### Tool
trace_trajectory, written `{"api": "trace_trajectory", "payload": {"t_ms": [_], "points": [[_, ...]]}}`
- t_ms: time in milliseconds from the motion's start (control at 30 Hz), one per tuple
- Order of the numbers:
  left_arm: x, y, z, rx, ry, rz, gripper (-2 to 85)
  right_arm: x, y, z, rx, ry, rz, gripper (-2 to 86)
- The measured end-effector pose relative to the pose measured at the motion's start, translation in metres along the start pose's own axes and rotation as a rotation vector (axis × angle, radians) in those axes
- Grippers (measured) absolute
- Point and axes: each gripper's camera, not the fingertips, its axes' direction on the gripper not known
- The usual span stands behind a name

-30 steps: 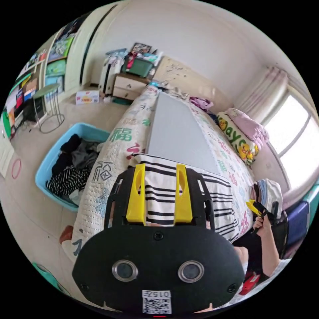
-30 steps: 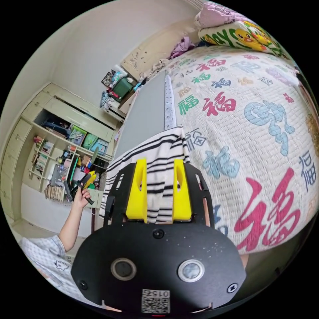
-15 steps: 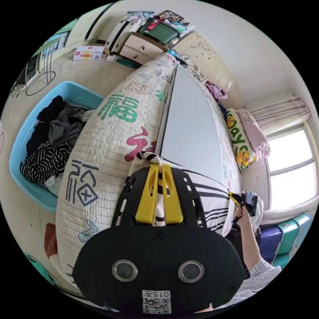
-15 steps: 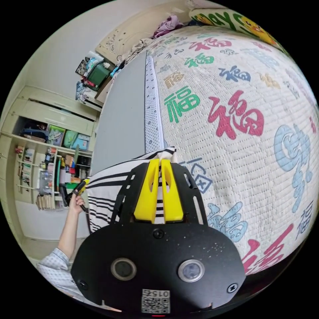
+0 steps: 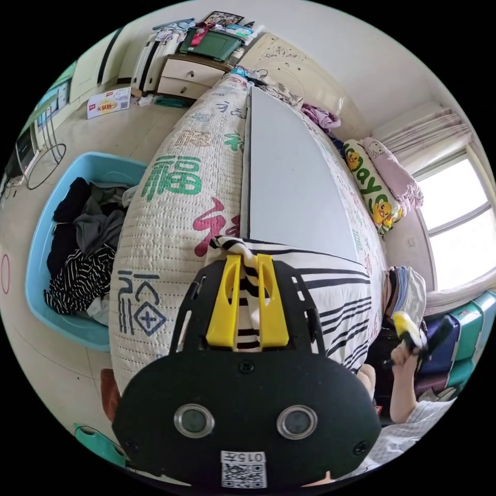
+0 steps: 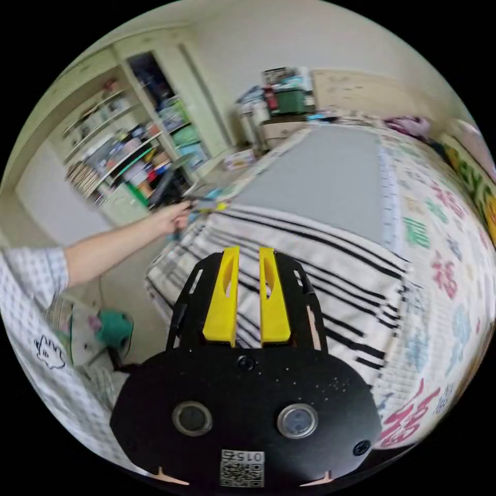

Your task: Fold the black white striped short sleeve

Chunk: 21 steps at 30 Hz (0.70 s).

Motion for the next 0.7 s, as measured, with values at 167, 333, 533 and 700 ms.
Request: {"api": "trace_trajectory", "payload": {"t_ms": [167, 333, 533, 700], "points": [[-0.002, -0.002, 0.01, -0.004, 0.035, -0.021, 5.8, -0.202, -0.008, 0.101, -0.263, -0.117, -0.357, 9.8], [0.007, -0.001, 0.018, -0.02, 0.024, 0.025, 5.3, -0.275, -0.006, 0.15, -0.402, -0.019, -0.482, 4.1], [0.035, 0.004, 0.02, 0.055, -0.096, 0.12, 1.2, -0.308, -0.002, 0.12, -0.329, 0.027, -0.392, 0.2], [0.046, 0.014, 0.048, 0.009, -0.166, 0.141, 1.6, -0.313, 0.018, 0.127, -0.379, 0.019, -0.321, 1.0]]}}
